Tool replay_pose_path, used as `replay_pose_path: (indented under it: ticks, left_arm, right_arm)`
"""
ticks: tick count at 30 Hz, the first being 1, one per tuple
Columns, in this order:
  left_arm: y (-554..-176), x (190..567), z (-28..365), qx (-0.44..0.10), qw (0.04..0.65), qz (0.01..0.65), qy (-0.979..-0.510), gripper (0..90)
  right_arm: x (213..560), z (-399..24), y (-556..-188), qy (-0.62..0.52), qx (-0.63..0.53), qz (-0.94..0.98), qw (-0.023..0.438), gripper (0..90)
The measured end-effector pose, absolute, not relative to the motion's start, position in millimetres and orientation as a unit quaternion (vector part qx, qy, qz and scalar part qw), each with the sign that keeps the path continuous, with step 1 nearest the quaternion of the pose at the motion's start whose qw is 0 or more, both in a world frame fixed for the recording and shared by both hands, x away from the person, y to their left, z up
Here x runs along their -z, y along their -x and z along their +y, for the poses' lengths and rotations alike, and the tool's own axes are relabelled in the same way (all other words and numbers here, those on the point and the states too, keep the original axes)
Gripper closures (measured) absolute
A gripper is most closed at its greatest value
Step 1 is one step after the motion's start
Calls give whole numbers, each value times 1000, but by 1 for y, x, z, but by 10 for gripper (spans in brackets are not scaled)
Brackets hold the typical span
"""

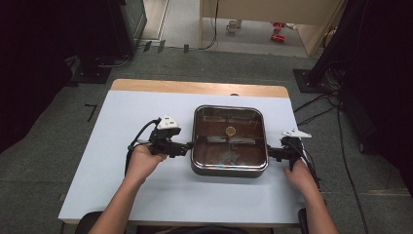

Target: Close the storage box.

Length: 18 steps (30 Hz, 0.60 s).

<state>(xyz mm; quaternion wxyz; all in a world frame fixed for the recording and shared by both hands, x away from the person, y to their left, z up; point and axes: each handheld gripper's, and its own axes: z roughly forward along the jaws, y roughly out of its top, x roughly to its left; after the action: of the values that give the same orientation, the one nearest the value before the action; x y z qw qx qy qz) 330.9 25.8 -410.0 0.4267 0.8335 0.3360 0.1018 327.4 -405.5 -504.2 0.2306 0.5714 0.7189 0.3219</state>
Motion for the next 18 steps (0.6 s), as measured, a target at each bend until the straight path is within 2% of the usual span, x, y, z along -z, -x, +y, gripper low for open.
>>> replay_pose_path:
  ticks: [18]
  left_arm:
    - [-314, 467, 61, -140, 393, 386, -823, 230]
  right_arm:
    - [504, -405, -327, -572, -322, 718, 231, 127]
